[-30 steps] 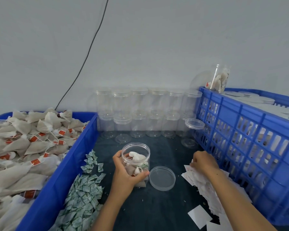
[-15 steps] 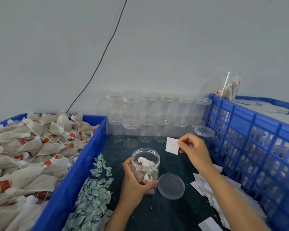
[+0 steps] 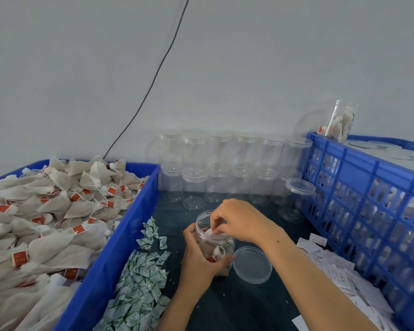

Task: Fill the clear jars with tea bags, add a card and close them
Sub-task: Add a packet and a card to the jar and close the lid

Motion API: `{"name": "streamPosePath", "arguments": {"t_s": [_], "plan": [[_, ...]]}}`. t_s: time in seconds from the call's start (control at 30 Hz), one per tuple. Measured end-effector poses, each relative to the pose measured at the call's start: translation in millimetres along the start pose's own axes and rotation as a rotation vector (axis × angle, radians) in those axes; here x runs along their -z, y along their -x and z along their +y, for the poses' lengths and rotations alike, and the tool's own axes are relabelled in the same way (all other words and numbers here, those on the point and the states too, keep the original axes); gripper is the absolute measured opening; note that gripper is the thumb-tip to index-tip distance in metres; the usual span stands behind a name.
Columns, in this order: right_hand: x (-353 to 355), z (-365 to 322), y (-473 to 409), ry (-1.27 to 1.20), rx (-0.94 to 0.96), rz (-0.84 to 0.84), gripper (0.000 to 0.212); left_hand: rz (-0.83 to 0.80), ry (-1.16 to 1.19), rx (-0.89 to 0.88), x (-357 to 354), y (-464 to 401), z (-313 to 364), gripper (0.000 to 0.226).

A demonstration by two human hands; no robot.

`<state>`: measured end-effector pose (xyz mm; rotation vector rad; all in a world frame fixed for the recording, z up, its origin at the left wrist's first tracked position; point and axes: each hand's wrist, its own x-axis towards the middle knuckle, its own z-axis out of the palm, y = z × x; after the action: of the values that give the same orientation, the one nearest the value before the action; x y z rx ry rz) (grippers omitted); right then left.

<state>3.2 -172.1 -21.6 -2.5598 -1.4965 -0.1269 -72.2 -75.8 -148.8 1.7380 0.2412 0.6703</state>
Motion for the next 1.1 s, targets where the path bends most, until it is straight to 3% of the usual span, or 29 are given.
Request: {"name": "streamPosePath", "arguments": {"t_s": [0.17, 0.23, 0.3, 0.4, 0.47, 0.5, 0.6, 0.7, 0.77, 0.93, 1.1], "plan": [[9.4, -4.0, -12.3, 0.017, -0.019, -0.236, 0.022, -0.013, 0.009, 0.010, 0.9, -0.7, 1.5, 0.103], [14.8, -0.6, -11.3, -0.065, 0.002, -0.238, 0.027, -0.008, 0.002, 0.016, 0.8, -0.3, 2.7, 0.102], [21.9, 7.6, -2.0, -0.332, -0.005, -0.071, 0.028, 0.004, 0.000, 0.014, 0.8, 0.6, 2.0, 0.095], [15.3, 29.5, 23.4, -0.708, -0.098, 0.381, 0.032, -0.008, 0.027, 0.007, 0.8, 0.4, -0.8, 0.090], [-8.1, 43.1, 39.9, -0.743, -0.257, 0.589, 0.033, -0.018, 0.058, 0.005, 1.0, 0.0, -2.9, 0.092], [-24.1, 47.9, 46.5, -0.705, -0.341, 0.613, 0.031, -0.020, 0.070, 0.005, 0.8, -0.2, -3.2, 0.094], [-70.1, 58.2, 61.0, -0.670, -0.455, 0.423, 0.026, -0.018, 0.076, -0.005, -0.2, -0.4, -3.5, 0.094], [-95.2, 62.7, 69.8, -0.527, -0.445, 0.041, 0.075, -0.015, 0.071, -0.012, 0.0, 0.2, -4.6, 0.093], [-99.1, 63.8, 71.1, -0.412, -0.416, -0.107, 0.101, -0.019, 0.071, -0.018, 0.7, -0.1, -4.9, 0.093], [-98.3, 69.6, 76.2, -0.501, -0.396, -0.102, 0.113, -0.067, 0.030, -0.021, 3.3, -1.0, -8.1, 0.099], [-76.5, 59.2, 72.5, -0.423, -0.429, 0.096, 0.119, -0.062, -0.066, -0.062, 6.8, 1.5, -2.7, 0.105]]}}
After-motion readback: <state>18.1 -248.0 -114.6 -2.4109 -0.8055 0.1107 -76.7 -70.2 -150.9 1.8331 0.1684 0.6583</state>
